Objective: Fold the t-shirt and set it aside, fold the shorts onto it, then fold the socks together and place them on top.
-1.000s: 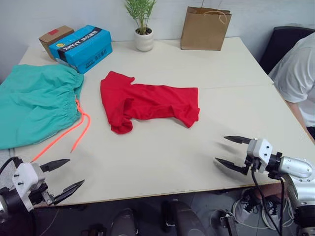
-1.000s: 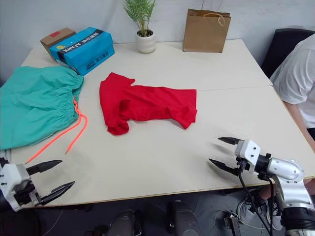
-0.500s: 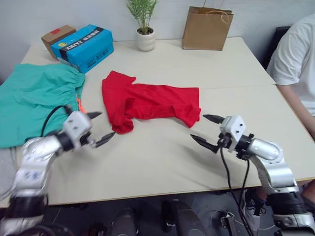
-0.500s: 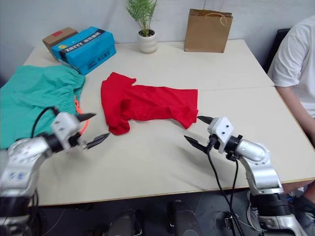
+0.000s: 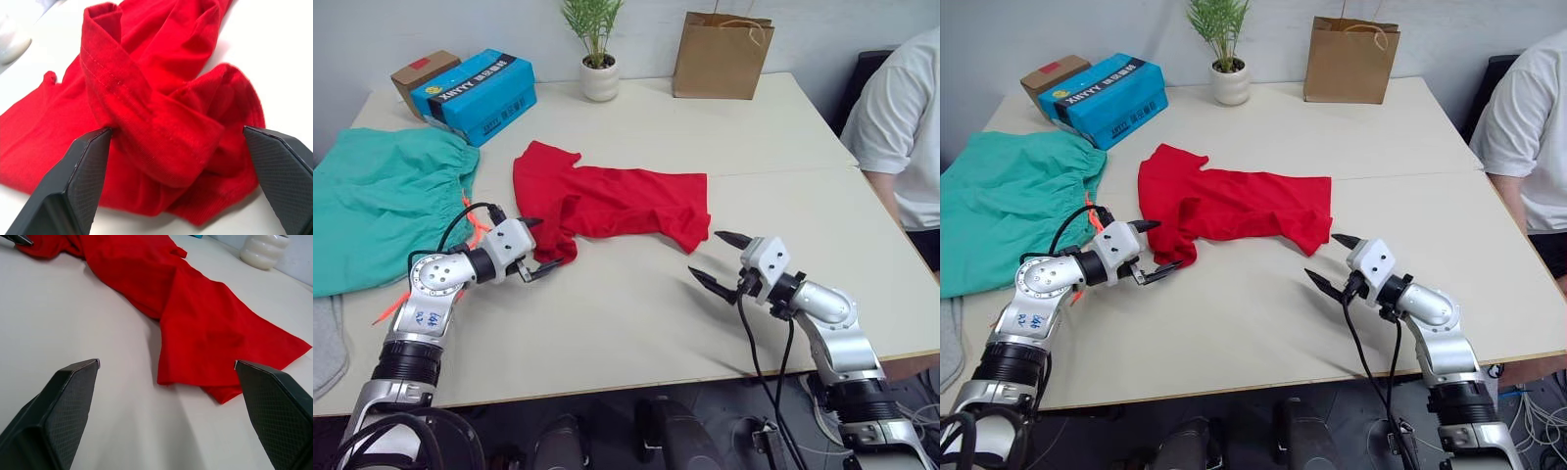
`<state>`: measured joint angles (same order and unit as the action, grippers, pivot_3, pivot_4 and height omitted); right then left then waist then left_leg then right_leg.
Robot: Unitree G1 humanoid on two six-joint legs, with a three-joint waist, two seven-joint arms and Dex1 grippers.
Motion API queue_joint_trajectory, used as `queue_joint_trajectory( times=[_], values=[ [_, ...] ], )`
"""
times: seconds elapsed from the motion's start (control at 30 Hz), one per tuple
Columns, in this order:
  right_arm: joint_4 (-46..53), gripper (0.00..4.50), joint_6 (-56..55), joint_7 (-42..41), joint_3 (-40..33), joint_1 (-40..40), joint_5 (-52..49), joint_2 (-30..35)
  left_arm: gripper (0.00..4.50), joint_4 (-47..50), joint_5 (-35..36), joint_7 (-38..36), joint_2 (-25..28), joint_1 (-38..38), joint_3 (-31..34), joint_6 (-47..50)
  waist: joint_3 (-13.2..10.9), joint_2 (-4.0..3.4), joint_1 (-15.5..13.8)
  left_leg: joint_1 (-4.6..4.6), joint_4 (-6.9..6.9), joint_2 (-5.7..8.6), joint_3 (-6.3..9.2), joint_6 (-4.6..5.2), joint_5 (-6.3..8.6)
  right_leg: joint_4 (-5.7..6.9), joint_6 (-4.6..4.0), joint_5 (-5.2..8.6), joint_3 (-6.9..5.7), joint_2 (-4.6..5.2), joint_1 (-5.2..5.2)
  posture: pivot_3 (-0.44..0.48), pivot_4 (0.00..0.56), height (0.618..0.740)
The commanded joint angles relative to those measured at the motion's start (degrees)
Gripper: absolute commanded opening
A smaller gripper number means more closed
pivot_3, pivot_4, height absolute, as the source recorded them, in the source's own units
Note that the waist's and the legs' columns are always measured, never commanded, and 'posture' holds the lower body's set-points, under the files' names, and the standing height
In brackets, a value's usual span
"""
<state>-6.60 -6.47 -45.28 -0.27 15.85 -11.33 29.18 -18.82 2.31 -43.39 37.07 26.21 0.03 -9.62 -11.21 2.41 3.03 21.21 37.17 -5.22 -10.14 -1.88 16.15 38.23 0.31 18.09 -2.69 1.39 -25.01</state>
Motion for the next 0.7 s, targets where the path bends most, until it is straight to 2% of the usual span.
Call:
queue_joint_trajectory(
  times=[0.03, 0.17, 0.43, 0.53, 0.7],
  values=[
    [0.7, 4.5, -1.5, 0.2, -0.8, -0.3, -0.2, -0.2, 4.48, 0.4, 1.3, -0.3, 0.6, 0.2, 1.7, -1.4, 0.0, 0.0, 0.0, 0.0, 0.0, 0.0, 0.0, -0.01, 0.0, 0.01, 0.0, 0.0, 0.0, 0.0, 0.0, 0.0, 0.15, 0.74],
    [1.5, 4.5, -0.8, 0.2, -0.4, -0.3, -0.5, -0.4, 3.6, 0.8, 2.5, 0.2, 1.1, -0.5, 3.5, -0.7, 0.0, 0.0, 0.1, -0.01, 0.02, -0.01, 0.0, -0.03, -0.01, 0.07, 0.0, 0.0, 0.01, 0.0, -0.02, 0.0, 0.15, 0.74],
    [3.1, 4.5, 0.9, 0.0, 0.0, 0.1, -0.7, -0.7, 0.92, 2.1, 3.9, -0.5, 0.8, -1.0, 4.6, 0.0, 0.0, 0.0, 0.0, 0.0, 0.03, 0.0, 0.0, -0.03, -0.03, 0.11, 0.0, 0.0, 0.01, 0.01, -0.03, 0.0, 0.15, 0.74],
    [4.0, 4.5, 1.9, -0.1, -0.1, -0.1, -0.8, -0.5, 0.02, 4.0, 6.7, -1.9, 0.8, -2.0, 6.0, 2.1, 0.0, 0.0, 0.1, -0.01, 0.02, -0.01, 0.0, -0.04, -0.04, 0.13, 0.0, 0.0, 0.01, 0.01, -0.03, 0.0, 0.15, 0.74],
    [5.9, 4.5, 4.0, -0.4, -0.2, 0.2, -1.2, -0.1, 0.02, 9.1, 16.1, -4.4, 0.3, -4.7, 10.6, 9.4, 0.0, 0.0, 0.0, 0.0, 0.03, -0.01, 0.0, -0.04, -0.04, 0.17, 0.0, 0.0, 0.02, 0.01, -0.06, 0.0, 0.15, 0.74]
  ],
)
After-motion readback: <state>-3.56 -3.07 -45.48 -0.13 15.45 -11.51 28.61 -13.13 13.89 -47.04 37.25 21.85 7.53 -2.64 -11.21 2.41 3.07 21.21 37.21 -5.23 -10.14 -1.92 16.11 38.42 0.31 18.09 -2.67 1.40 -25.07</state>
